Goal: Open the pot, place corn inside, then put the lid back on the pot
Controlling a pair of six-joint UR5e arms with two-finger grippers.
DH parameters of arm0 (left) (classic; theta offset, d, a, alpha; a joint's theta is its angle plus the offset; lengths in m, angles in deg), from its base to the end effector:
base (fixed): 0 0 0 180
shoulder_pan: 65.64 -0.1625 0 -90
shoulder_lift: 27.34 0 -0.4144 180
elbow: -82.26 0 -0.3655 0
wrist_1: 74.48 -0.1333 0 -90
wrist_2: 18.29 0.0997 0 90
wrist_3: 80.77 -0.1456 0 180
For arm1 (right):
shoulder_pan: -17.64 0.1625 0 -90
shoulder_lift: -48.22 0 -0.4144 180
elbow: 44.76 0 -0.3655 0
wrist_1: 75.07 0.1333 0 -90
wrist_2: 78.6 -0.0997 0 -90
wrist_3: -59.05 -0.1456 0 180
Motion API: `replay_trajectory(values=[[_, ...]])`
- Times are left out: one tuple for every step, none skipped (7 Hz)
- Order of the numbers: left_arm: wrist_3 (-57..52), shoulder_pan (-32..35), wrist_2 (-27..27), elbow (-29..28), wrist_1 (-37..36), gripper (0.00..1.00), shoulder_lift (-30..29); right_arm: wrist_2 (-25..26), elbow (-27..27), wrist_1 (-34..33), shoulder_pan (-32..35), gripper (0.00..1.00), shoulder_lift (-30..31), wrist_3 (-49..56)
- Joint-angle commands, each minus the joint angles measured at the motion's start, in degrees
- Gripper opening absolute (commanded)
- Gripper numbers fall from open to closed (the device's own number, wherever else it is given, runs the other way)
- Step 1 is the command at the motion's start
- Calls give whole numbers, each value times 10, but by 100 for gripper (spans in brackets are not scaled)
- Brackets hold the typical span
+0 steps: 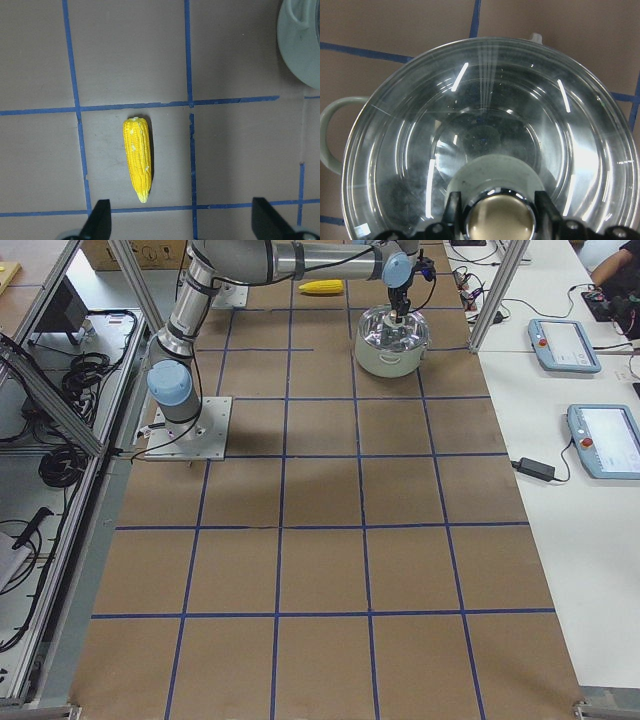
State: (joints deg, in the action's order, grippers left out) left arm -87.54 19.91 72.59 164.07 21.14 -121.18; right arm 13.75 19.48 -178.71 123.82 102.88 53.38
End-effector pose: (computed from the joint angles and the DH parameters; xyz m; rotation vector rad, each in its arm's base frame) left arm -0.0928 -0.4973 0.4559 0.0636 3.1276 0.0369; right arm 0.3201 -0.6463 0.3017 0.2828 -3.0996 0.1204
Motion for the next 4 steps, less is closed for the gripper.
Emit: replay_trajectory(values=[[-1,-3,1,-5,0,100,1,-1,-3,0,0,46,-1,7],[-2,-8,1,-3,0,100,1,-2,-10,0,0,46,3,14],[-12,-13,3,-1,1,100,0,-3,-28,11,0,46,11,17],[-29,-24,4,1,7,100,0,-2,-51,55,-1,46,30,21]])
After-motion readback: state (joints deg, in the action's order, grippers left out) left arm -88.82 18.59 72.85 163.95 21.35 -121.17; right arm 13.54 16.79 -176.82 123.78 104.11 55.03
